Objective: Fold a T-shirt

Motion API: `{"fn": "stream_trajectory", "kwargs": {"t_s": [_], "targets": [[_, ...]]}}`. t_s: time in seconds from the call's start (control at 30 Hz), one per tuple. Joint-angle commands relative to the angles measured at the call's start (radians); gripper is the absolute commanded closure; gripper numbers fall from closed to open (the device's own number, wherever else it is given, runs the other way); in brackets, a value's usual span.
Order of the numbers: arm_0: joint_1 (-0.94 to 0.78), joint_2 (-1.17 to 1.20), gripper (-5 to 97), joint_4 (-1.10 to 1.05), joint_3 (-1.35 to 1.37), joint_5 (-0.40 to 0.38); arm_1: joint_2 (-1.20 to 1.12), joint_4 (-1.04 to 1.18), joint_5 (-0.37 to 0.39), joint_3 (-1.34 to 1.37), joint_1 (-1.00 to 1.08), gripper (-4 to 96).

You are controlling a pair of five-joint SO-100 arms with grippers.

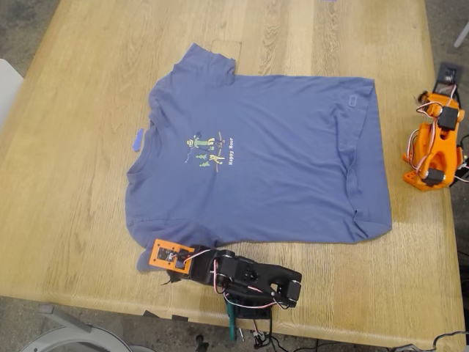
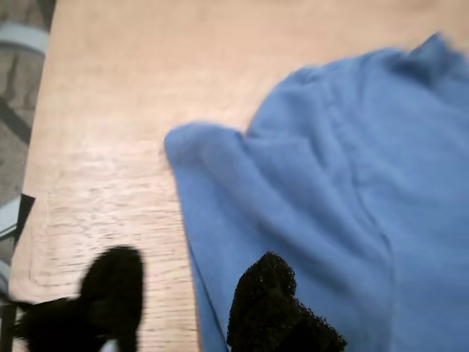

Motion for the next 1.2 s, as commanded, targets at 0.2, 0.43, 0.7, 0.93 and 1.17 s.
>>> {"fn": "stream_trajectory", "kwargs": {"t_s": [0.2,0.43,0.7,0.93,1.17], "targets": [[0.041,0.114,50,-0.003,-0.299,-0.081,-0.003,0.250,0.083,-0.437,-0.091,69.3],[0.212,0.101,38,-0.215,-0.316,-0.126,-0.037,0.331,0.112,-0.604,-0.252,56.6],[0.525,-0.052,31,-0.543,-0.245,-0.143,-0.198,0.158,0.091,-0.632,-0.667,54.3],[0.646,-0.178,27,-0.779,-0.121,-0.169,-0.525,0.198,0.060,-0.881,-1.055,56.0],[0.612,-0.367,28,-1.012,-0.080,-0.161,-0.779,0.161,0.103,-1.019,-1.399,58.1]]}}
